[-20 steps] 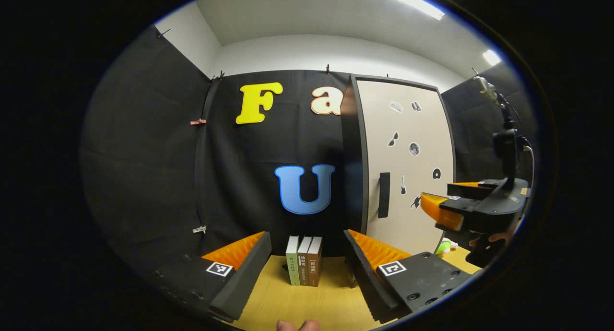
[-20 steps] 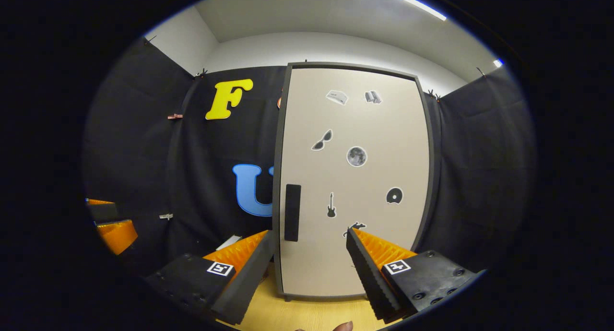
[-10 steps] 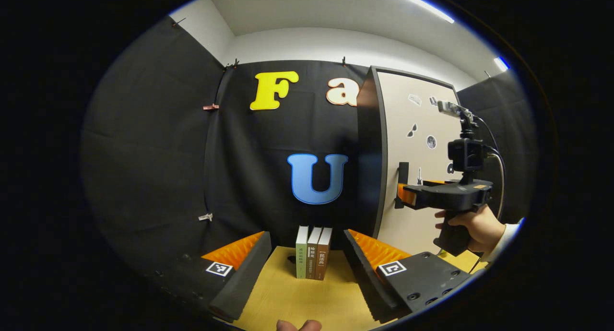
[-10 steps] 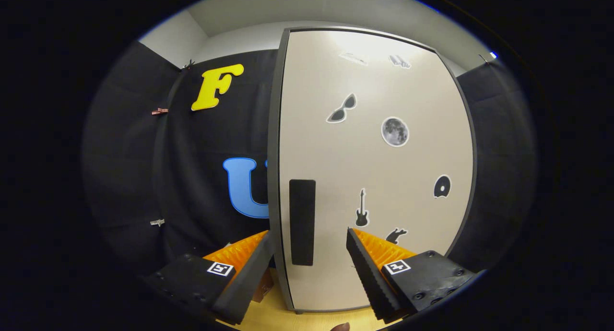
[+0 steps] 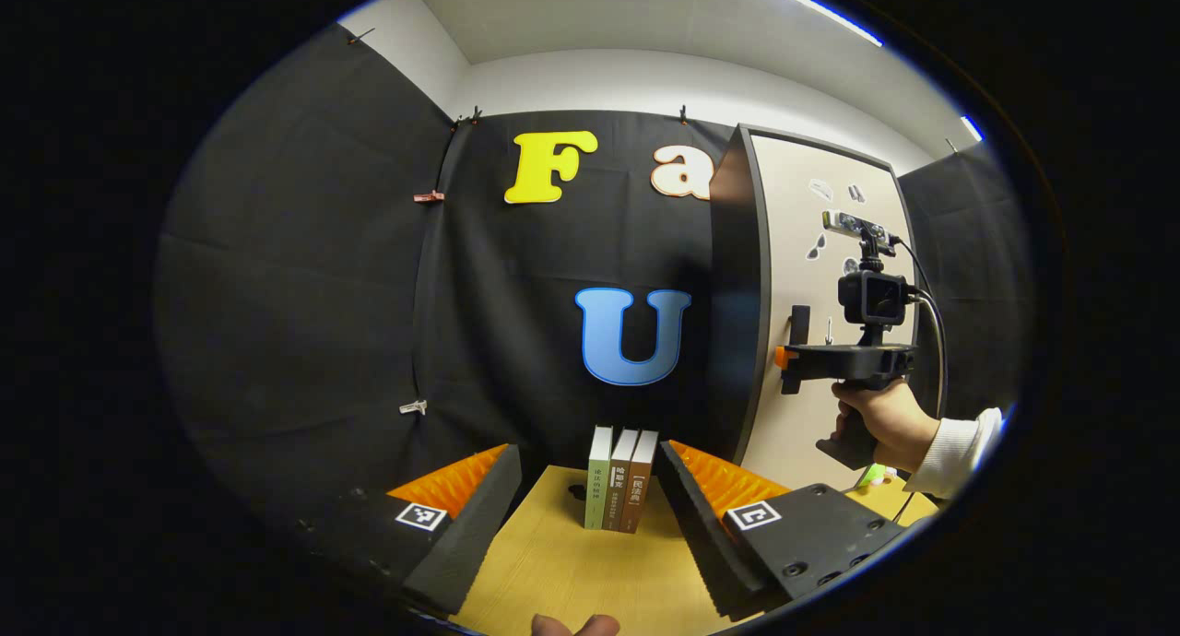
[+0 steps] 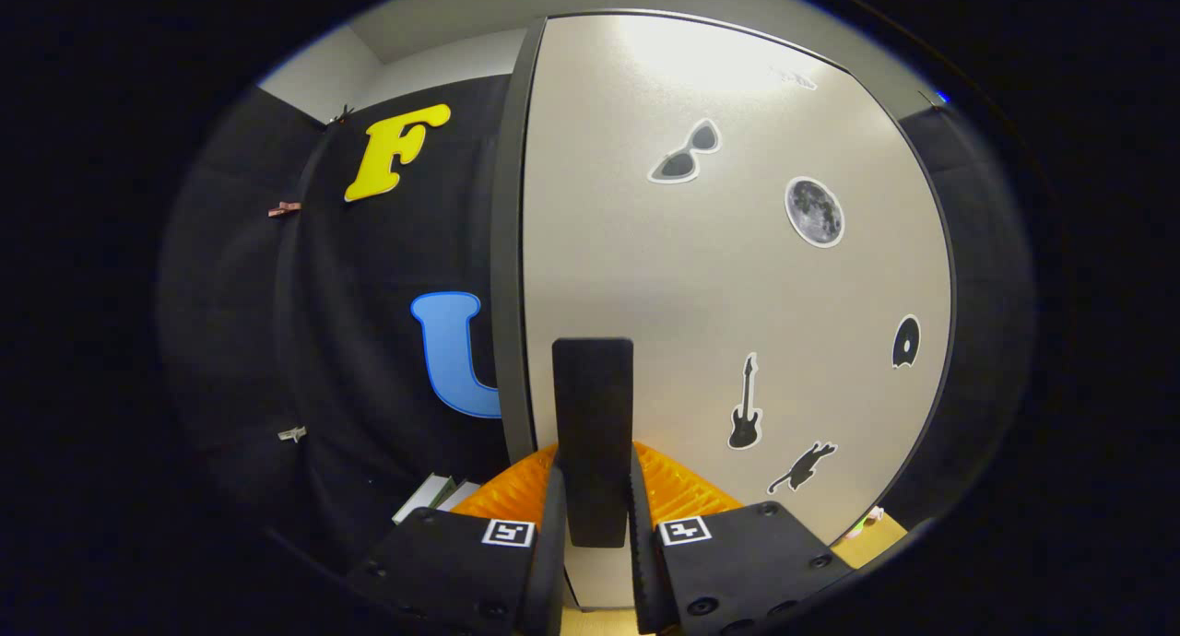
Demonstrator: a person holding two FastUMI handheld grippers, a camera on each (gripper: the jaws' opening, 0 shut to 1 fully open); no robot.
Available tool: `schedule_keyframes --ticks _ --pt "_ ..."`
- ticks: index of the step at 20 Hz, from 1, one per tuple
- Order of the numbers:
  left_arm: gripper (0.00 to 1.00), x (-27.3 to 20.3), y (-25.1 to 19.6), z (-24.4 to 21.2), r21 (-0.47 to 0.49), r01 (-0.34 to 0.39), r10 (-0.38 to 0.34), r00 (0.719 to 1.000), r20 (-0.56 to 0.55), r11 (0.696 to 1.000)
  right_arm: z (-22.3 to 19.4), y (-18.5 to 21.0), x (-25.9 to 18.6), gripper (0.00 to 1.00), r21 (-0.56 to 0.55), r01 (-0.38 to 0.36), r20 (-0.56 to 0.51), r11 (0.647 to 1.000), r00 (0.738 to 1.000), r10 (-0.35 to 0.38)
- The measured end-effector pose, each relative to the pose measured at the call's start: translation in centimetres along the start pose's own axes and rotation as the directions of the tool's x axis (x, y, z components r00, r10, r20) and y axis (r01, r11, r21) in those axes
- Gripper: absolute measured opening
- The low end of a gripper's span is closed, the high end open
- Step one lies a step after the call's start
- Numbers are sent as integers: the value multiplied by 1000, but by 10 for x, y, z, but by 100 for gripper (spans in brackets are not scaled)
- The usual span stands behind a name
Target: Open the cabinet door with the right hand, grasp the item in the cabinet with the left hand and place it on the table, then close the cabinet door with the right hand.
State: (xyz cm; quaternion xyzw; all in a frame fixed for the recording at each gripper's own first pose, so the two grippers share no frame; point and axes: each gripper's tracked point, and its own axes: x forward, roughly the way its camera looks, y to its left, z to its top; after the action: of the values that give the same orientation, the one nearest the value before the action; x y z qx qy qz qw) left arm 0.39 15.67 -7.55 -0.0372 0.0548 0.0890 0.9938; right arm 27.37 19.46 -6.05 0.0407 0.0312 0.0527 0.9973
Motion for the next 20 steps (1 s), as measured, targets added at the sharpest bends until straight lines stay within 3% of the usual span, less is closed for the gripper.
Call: schedule_keyframes --ticks 3,12,20 --pt "94 -2 0 4 -3 0 0 1000 10 1000 -2 0 -5 22 8 -38 -22 999 999 38" --pt "95 -21 -27 16 25 30 -31 999 43 999 -1 -4 -58 21 42 -137 -43 990 989 139" --pt "94 -52 -48 15 24 38 -39 998 52 999 1 -44 -131 21 49 -215 -61 975 974 218"
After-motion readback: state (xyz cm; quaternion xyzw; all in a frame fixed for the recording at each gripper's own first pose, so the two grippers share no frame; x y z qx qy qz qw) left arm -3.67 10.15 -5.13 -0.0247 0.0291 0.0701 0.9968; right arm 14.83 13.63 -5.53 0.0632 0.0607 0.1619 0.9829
